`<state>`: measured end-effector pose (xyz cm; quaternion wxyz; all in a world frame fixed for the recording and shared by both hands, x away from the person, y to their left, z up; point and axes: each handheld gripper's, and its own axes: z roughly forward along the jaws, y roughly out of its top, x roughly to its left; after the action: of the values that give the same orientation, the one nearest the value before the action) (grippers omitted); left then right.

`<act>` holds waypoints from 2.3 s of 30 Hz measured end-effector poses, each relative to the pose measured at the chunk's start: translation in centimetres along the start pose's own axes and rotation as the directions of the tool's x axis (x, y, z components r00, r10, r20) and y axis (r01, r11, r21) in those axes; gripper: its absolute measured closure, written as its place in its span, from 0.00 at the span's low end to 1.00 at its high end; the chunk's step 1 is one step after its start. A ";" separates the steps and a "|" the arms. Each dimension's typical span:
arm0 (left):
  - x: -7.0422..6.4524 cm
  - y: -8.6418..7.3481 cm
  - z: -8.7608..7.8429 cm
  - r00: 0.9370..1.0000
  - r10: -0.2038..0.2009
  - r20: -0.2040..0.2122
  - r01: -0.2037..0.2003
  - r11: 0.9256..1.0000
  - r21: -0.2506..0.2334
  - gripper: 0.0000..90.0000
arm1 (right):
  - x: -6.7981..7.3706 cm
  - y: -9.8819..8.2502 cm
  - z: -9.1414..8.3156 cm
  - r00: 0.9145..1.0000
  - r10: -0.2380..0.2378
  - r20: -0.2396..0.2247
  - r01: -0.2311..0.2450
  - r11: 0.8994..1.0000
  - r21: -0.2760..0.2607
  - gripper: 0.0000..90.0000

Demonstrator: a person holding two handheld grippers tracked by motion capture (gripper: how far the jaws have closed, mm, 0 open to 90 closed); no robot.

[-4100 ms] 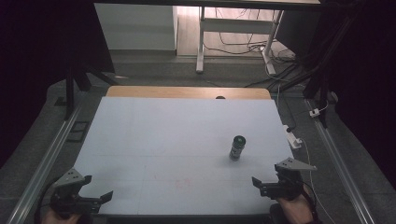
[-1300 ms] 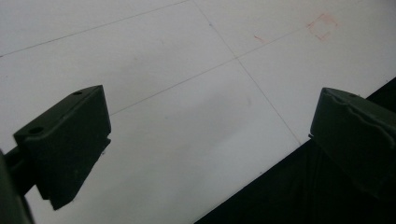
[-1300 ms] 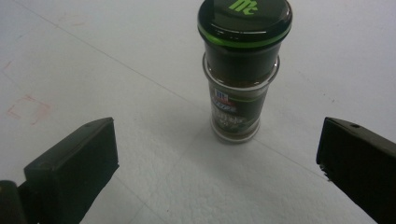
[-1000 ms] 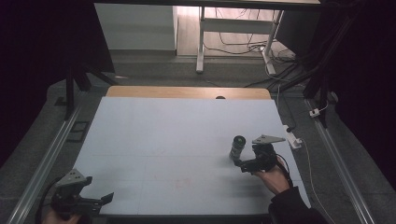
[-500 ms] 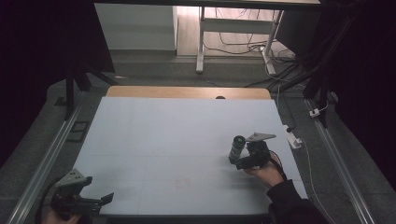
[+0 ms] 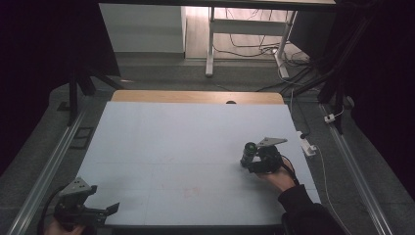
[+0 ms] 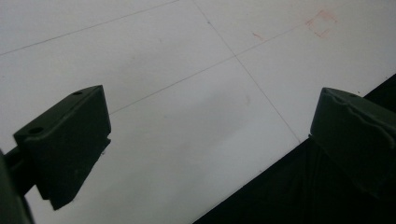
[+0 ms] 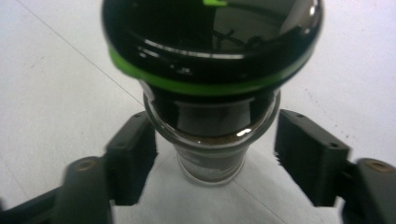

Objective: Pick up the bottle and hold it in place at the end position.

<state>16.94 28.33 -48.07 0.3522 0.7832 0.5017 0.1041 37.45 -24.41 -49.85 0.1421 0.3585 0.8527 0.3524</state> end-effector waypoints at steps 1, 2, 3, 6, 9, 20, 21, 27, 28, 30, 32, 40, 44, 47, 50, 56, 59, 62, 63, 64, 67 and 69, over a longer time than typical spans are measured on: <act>0.0 0.0 0.0 1.000 0.001 0.000 -0.001 1.000 0.001 0.00 | 0.0 0.0 0.0 1.000 -0.006 -0.004 0.006 1.000 -0.001 0.39; 0.0 0.0 0.0 1.000 0.002 0.001 -0.002 1.000 0.001 0.00 | 0.0 0.0 0.0 1.000 -0.013 -0.008 0.013 1.000 -0.002 0.42; 0.0 0.0 0.0 1.000 0.004 0.001 -0.004 1.000 0.001 0.00 | 0.0 0.0 0.0 1.000 -0.022 -0.008 0.022 1.000 -0.003 0.44; 0.0 0.0 0.0 1.000 0.007 0.002 -0.007 1.000 0.002 0.00 | 0.0 0.1 -0.2 0.999 -0.037 -0.008 0.036 0.999 -0.022 0.53; -0.1 0.0 0.0 1.000 0.009 -0.002 -0.009 1.000 0.004 0.00 | 0.1 0.2 -0.2 0.998 -0.058 -0.015 0.058 0.998 -0.026 0.58; -0.1 0.0 0.0 1.000 0.014 -0.002 -0.014 1.000 0.004 0.00 | 0.3 0.5 -0.5 0.997 -0.080 -0.001 0.080 0.997 -0.001 0.59; -0.1 0.0 0.0 1.000 0.014 -0.002 -0.014 1.000 0.004 0.00 | 0.4 0.5 -0.5 0.997 -0.077 -0.003 0.077 0.997 -0.004 0.59; -0.1 0.0 0.0 1.000 0.012 -0.001 -0.012 1.000 0.002 0.00 | 0.6 1.1 -1.0 0.997 -0.073 -0.015 0.073 0.997 -0.023 0.59; -0.1 0.0 0.0 1.000 0.011 -0.001 -0.011 1.000 0.002 0.00 | 0.7 1.2 -1.0 0.998 -0.066 -0.020 0.066 0.998 -0.024 0.59; -0.1 0.0 0.0 1.000 0.011 -0.001 -0.011 1.000 0.003 0.00 | 0.8 1.4 -1.1 0.998 -0.063 -0.026 0.062 0.998 -0.028 0.59; -0.1 0.0 0.0 1.000 0.008 0.000 -0.008 1.000 0.003 0.00 | 0.9 1.7 -1.3 0.998 -0.059 -0.032 0.058 0.998 -0.038 0.59; 0.0 0.0 0.0 1.000 0.006 0.003 -0.006 1.000 0.004 0.00 | 1.8 3.1 -1.4 0.997 -0.045 -0.055 0.042 0.997 -0.060 0.59; 0.0 0.0 0.1 1.000 0.005 0.004 -0.005 1.000 0.004 0.00 | 2.1 3.8 -1.1 0.997 -0.032 -0.072 0.028 0.998 -0.056 0.59; 0.0 0.0 0.0 1.000 0.003 0.004 -0.003 1.000 0.004 0.00 | 2.4 4.3 -0.8 0.996 -0.038 -0.075 0.034 0.998 -0.057 0.59; 0.0 0.0 0.0 1.000 0.003 0.003 -0.003 1.000 0.004 0.00 | 2.9 5.0 -0.5 0.995 -0.068 -0.076 0.064 0.996 -0.056 0.59; 0.0 0.0 0.0 1.000 0.002 0.003 -0.002 1.000 0.004 0.00 | 4.0 6.2 0.4 0.990 -0.110 -0.093 0.105 0.993 -0.054 0.59; 0.0 0.0 0.0 1.000 0.002 0.004 -0.002 1.000 0.003 0.00 | 4.4 6.8 0.9 0.989 -0.110 -0.100 0.105 0.993 -0.059 0.59; 0.0 0.0 0.0 1.000 0.002 0.004 -0.002 1.000 0.003 0.00 | 4.6 7.4 1.3 0.990 -0.098 -0.104 0.091 0.994 -0.065 0.59; 0.0 0.0 0.0 1.000 0.002 0.004 -0.002 1.000 0.004 0.00 | 4.7 7.6 1.5 0.990 -0.098 -0.106 0.091 0.994 -0.068 0.59; 0.0 0.0 0.0 1.000 0.001 0.004 -0.001 1.000 0.004 0.00 | 4.8 7.8 1.7 0.989 -0.098 -0.107 0.091 0.994 -0.067 0.59; 0.0 0.0 0.0 1.000 0.001 0.005 -0.001 1.000 0.004 0.00 | 5.0 8.4 2.3 0.988 -0.100 -0.115 0.093 0.994 -0.065 0.59; 0.0 0.0 0.0 1.000 0.001 0.005 -0.001 1.000 0.004 0.00 | 5.3 8.8 2.8 0.987 -0.108 -0.119 0.101 0.993 -0.060 0.59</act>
<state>16.93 28.38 -48.11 0.3518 0.7845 0.5005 0.1015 39.68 -14.88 -45.59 0.1174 0.2870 0.8676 0.3888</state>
